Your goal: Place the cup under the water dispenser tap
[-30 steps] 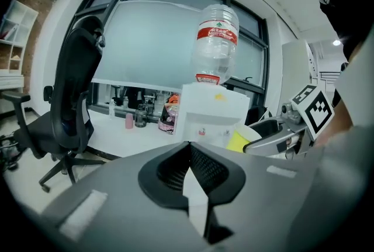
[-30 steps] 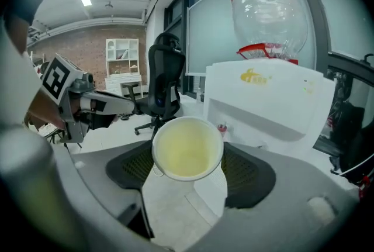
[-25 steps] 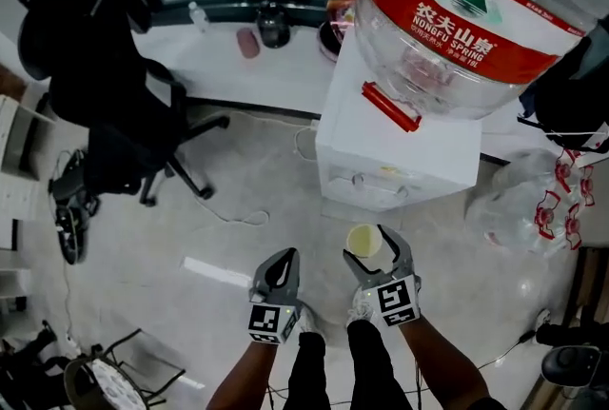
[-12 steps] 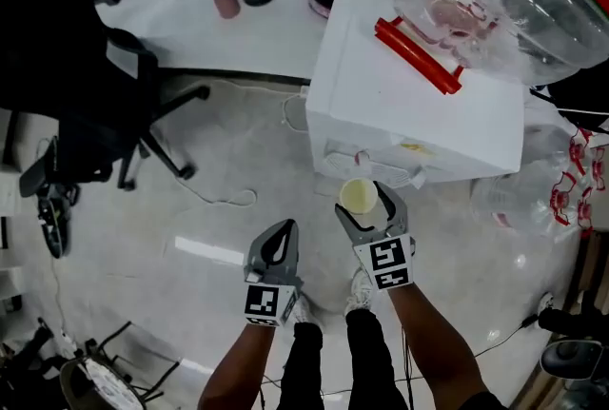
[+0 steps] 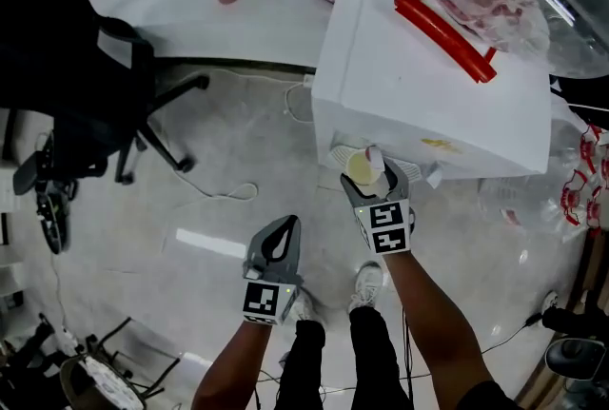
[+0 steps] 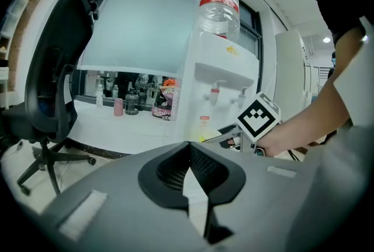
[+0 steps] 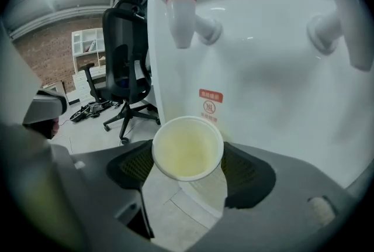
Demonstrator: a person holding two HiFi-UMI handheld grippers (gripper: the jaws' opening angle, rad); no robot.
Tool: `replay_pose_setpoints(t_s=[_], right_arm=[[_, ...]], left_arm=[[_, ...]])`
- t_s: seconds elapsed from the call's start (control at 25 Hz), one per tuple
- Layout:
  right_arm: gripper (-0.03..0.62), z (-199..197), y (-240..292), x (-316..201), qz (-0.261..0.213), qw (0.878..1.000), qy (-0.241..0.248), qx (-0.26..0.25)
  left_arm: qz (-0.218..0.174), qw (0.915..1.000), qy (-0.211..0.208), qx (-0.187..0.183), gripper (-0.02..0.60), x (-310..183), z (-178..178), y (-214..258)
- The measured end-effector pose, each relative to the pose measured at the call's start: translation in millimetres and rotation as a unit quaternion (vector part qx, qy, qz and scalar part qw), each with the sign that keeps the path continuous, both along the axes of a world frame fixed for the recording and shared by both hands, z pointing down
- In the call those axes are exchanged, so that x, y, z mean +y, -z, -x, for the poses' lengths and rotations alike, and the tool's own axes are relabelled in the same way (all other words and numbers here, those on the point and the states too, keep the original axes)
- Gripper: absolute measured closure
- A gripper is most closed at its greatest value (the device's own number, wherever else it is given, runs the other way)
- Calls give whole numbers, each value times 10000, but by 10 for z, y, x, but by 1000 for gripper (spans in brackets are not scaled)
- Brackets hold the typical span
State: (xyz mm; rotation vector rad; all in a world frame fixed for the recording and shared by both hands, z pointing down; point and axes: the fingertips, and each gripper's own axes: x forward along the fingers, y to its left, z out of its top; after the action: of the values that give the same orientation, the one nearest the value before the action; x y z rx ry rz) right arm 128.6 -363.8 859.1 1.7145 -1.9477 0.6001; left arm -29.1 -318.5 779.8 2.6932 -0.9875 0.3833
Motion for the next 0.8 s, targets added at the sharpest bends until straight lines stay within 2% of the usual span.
replay_pose_setpoints(t_s=[0.12, 0.4, 0.56, 0.72, 0.8], right_arm=[[233, -55, -92, -61, 97, 9998, -104, -112], [223, -33, -139, -169, 115, 9999, -106, -21], [118, 23, -100, -138, 121, 9999, -34, 20], [108, 52, 84, 42, 100, 9999, -34, 53], [111, 97, 264, 160, 58, 10000, 16, -10]], left_arm=[[-145, 9998, -70, 94, 565, 19, -39, 11], [25, 9999, -91, 78, 565, 130, 19, -47], [19, 9999, -46, 100, 565, 132, 43, 13], [21, 10000, 12, 84, 565, 145, 103, 142], [100, 9995, 160, 237, 565, 142, 148, 299]])
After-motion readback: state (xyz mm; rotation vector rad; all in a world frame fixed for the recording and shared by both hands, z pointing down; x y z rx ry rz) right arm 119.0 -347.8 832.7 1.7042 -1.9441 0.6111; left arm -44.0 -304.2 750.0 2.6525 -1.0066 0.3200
